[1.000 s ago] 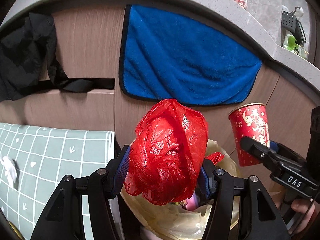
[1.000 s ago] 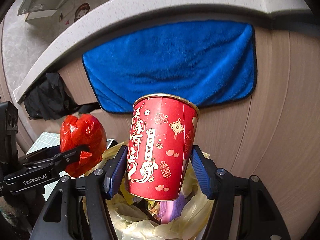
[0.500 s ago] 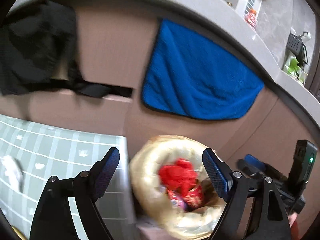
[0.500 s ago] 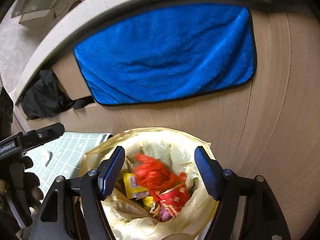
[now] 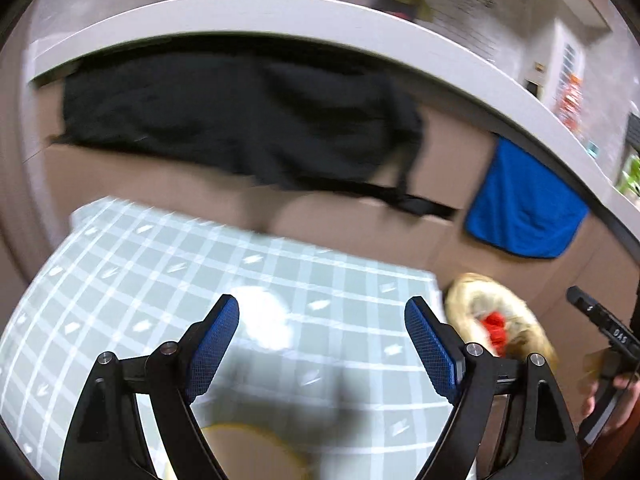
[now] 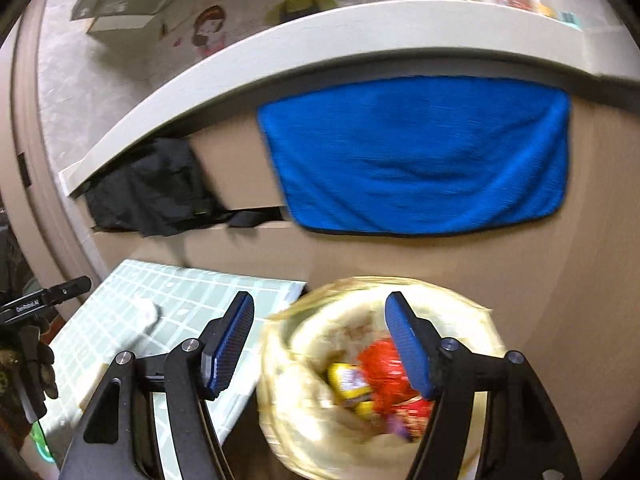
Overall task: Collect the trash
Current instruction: 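Grasp the white round pad by its rim with the left tool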
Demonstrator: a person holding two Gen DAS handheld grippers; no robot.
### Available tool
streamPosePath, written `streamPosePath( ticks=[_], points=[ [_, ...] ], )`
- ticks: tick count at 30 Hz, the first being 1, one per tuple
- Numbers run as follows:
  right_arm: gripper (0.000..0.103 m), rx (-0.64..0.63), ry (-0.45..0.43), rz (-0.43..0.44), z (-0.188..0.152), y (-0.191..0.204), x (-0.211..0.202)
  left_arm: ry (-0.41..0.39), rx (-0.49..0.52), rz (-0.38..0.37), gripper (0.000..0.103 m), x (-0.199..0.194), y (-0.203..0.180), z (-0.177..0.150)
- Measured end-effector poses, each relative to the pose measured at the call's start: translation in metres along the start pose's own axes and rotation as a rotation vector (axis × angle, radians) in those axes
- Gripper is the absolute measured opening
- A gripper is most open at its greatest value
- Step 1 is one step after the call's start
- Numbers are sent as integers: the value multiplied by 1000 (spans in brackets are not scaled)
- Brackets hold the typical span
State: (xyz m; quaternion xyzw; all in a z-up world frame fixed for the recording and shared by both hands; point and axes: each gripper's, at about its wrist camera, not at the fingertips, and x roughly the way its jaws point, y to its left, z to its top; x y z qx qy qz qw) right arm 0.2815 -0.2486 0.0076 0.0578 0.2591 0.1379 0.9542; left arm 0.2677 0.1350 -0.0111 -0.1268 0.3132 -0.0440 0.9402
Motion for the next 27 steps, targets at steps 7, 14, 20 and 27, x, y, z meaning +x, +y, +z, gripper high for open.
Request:
streamPosePath(
  ticks=[7,14,20,27],
  points=[
    [65,-103,57,98,-6,85,30,73,-112,28,85,-21,73,-39],
    [57,-157,216,313,-40,159,64,145,-206,1,85,-31,109,-81],
    [16,-252,400,489,-98,223,79,218,-286,-37,84,-23,126,-102],
    [8,-314,507,587,-140,269,85,248,-333,-88,83,-9,129,-107]
  ],
)
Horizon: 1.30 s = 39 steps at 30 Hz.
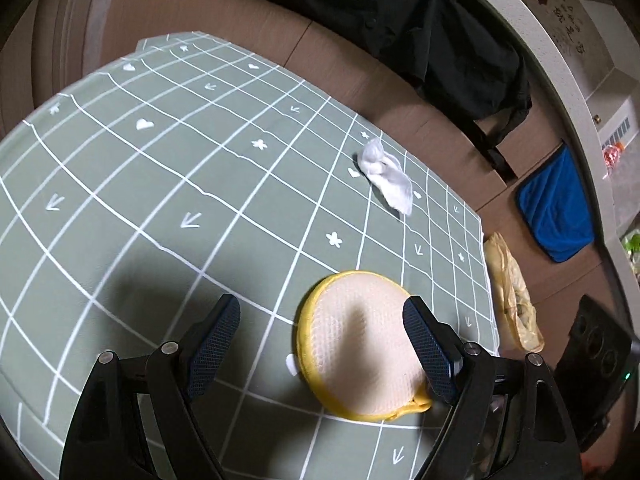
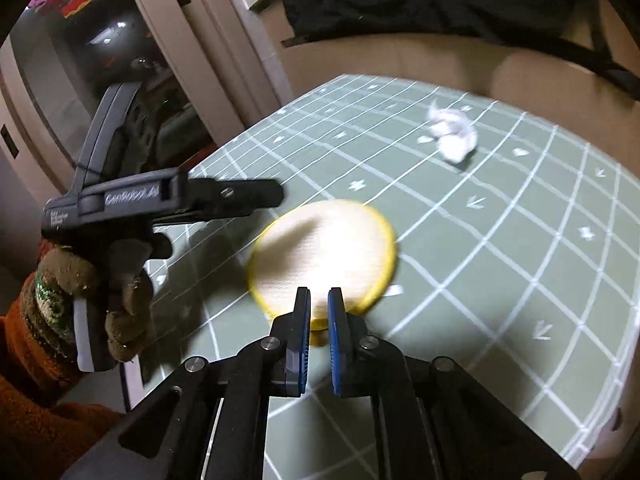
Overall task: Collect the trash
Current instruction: 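Grasp the white round pad by its rim with the left tool, then grasp the white tissue with the right tool while the left tool holds the pad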
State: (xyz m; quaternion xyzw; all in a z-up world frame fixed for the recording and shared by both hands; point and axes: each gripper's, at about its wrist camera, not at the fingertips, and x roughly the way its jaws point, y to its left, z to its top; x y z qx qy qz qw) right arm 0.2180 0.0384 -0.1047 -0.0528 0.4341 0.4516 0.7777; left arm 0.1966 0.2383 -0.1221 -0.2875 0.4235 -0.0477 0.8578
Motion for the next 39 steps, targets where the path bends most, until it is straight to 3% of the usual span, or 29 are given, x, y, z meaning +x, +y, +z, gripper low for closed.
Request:
streamPosePath(
  ticks=[9,14,20,23,25,28,31,35,39],
  points=[
    [6,24,40,12,-12,-9,13,51,-15,-41,83,14,-5,-1],
    [6,14,33,-3,-17,-7,11,73,-26,-85,76,18,-10,-3],
    [6,21,27,2,-18,-8,7,108,-28,-103,59,20,-20,-4],
    [6,19,23,-2,-18,-9,6,115,-12,-110,39,21,-26,-5],
    [6,17,21,-7,-18,-10,6,104,4,-107,26,19,-29,-6],
    [12,4,6,-30,-18,-9,2,69,29,-115,18,12,-33,-4],
    [12,-20,-15,-82,-16,-8,-5,4,72,-82,17,-1,-37,3],
    [33,-41,-41,-157,-6,-10,-11,-82,97,-41,17,-17,-38,17],
    [36,-60,-55,-226,8,-13,-10,-173,130,29,17,-33,-36,28]
  ],
)
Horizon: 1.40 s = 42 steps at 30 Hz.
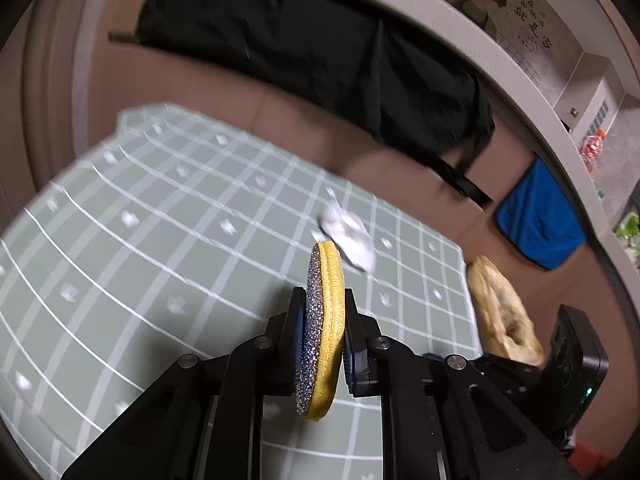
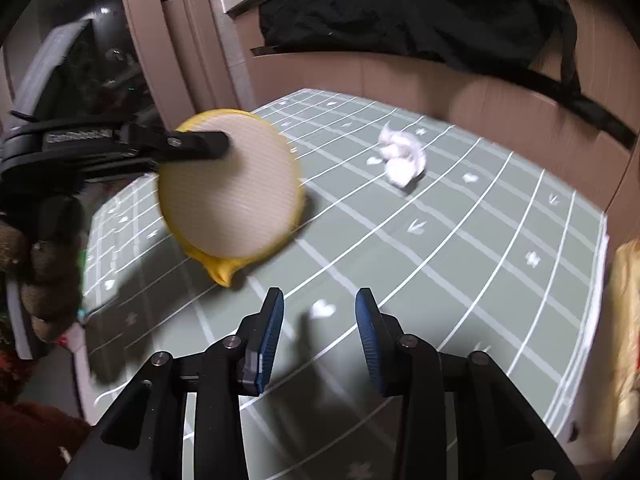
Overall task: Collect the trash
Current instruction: 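Grasp the white tissue with the right tool while the left tool holds the pad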
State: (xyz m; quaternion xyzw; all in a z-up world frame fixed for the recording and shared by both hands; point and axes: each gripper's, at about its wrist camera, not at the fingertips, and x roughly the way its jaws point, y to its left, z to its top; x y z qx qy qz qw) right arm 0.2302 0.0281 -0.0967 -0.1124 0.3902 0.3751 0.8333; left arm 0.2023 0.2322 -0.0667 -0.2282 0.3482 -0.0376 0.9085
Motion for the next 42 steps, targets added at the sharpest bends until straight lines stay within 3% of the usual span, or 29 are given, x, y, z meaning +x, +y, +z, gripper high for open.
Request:
streamPosePath(
  ticks=[5,19,25,32,34,35,38,42],
  points=[
    [37,2,-24,-54,23,-9,6,-68,31,37,17,-11,10,9],
    [40,-16,-49,-144,88,-34,56,-108,25,80,16,-7,39,22],
    [43,-33,-30,-206,111,-46,89,-101,14,72,16,0,45,27],
    [45,-1,42,-170,123,-58,126,-99,17,75,16,2,44,29],
    [36,-1,66,-142,122,-58,130,-98,18,76,16,2,43,29],
    [24,-5,62,-138,121,-58,128,-99,19,75,16,2,43,30],
    [11,-3,32,-131,118,-57,112,-100,31,76,16,2,37,30],
    [11,3,-22,-126,118,-60,79,-110,55,69,16,-1,20,33]
  ],
)
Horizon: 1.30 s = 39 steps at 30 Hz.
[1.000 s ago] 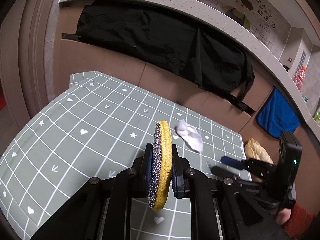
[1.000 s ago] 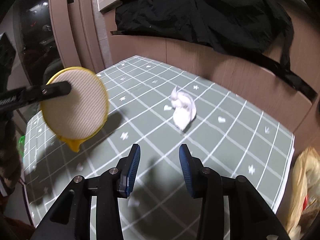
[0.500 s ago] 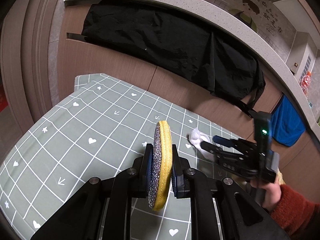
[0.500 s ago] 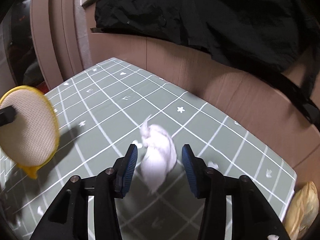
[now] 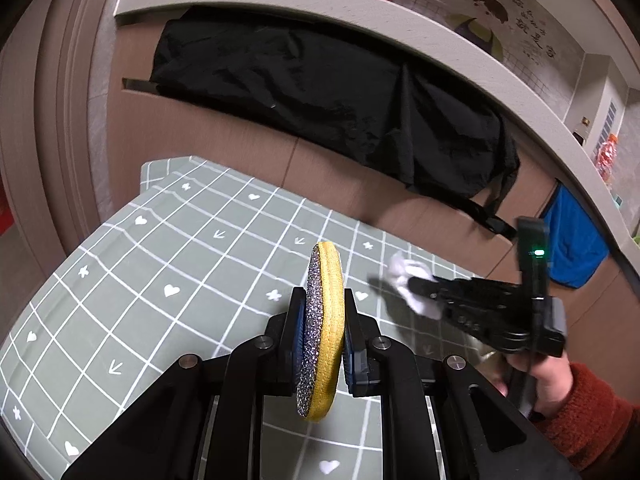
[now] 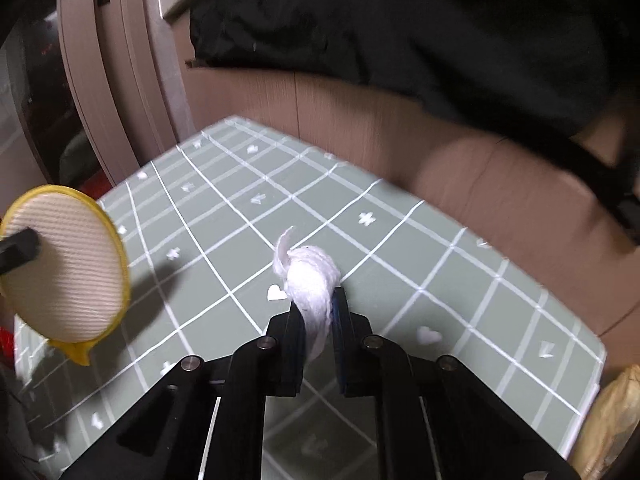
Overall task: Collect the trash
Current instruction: 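Grasp the white tissue with the right tool while the left tool holds the pad, then lift the pad and tissue and carry both over the bin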
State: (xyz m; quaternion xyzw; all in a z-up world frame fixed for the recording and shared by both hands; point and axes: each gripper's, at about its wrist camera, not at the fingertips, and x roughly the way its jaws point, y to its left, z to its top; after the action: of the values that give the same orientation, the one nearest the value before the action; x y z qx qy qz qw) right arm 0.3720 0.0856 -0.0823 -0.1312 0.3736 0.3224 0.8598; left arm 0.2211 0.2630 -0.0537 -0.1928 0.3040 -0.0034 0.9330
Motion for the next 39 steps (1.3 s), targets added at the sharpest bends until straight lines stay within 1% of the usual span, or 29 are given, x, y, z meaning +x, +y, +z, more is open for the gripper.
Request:
streamPosePath(
  ticks=[5,10,15,20,25,29,31,35,39],
  points=[
    [11,12,-80,7,-2,-9,-48,-19,23,-22,16,-6,-27,5],
    [11,19,-165,-13,-7,-21,-101,-44,74,-54,16,-11,-66,14],
    [11,41,-259,-60,-17,-42,-157,-96,160,-111,16,-17,-126,25],
    [11,67,-347,-146,-35,-73,-215,-135,233,-186,16,-17,-190,30],
    [11,91,-398,-249,-54,-107,-262,-167,284,-277,16,-8,-254,31],
    [11,118,-426,-323,-70,-136,-294,-163,303,-331,16,3,-296,28],
    [11,141,-433,-350,-78,-152,-306,-149,310,-357,16,12,-317,24],
    [11,195,-444,-394,-97,-180,-325,-126,331,-386,16,25,-345,15],
    [11,238,-439,-417,-113,-203,-329,-104,331,-409,16,41,-366,8]
  ],
)
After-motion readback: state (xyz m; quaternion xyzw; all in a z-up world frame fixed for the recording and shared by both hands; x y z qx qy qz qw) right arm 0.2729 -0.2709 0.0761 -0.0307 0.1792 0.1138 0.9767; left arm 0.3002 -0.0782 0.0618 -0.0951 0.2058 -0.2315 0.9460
